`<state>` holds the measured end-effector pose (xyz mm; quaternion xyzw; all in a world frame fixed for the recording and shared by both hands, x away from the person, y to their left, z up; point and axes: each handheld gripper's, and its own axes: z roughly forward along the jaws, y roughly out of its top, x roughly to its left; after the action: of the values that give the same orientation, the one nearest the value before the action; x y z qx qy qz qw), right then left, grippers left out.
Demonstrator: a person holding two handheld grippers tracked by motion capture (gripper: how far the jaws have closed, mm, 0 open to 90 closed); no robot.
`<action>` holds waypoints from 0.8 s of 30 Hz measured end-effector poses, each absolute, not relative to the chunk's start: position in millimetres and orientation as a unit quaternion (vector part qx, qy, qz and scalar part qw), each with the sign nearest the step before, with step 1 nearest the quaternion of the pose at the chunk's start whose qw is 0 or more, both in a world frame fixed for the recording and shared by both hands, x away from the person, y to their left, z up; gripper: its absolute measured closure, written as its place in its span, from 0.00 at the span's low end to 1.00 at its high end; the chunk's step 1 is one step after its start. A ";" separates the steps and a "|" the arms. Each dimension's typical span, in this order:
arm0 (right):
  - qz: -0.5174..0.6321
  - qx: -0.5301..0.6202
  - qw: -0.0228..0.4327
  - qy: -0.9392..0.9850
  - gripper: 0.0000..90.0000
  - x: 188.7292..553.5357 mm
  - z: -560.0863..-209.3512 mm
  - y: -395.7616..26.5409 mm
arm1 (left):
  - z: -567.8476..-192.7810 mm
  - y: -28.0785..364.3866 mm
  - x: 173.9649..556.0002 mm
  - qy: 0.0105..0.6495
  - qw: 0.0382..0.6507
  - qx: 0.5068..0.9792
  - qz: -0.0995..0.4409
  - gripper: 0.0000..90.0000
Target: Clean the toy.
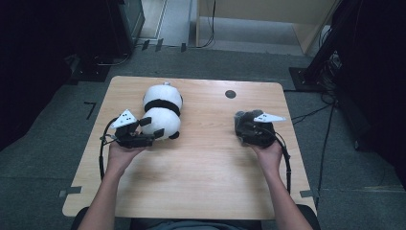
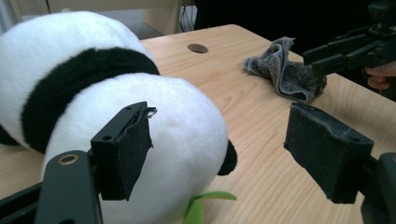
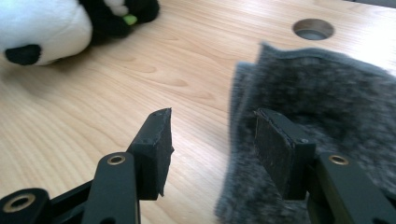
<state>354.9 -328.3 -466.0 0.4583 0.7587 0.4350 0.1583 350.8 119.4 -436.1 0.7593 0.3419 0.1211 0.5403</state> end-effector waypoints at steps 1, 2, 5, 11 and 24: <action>0.437 0.456 0.156 0.760 0.52 354.1 -466.0 -326.1 | -436.1 117.3 350.4 0.341 0.543 0.758 0.118 0.25; 0.439 0.453 0.155 0.760 0.52 353.4 -466.0 -323.9 | -436.2 114.7 349.8 0.337 0.545 0.759 0.117 0.25; 0.445 0.444 0.150 0.763 0.52 352.0 -466.0 -316.7 | -436.8 107.3 348.3 0.327 0.541 0.766 0.117 0.26; 0.452 0.428 0.145 0.769 0.52 349.8 -465.6 -304.5 | -437.2 87.3 345.1 0.304 0.537 0.781 0.102 0.26; 0.459 0.410 0.132 0.777 0.52 340.8 -469.5 -282.3 | -451.1 47.9 336.7 0.291 0.535 0.789 0.083 0.26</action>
<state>340.8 -282.3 -469.5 0.4098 0.7773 0.4588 0.1316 336.7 47.9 -451.1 0.7890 0.2914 0.0826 0.5345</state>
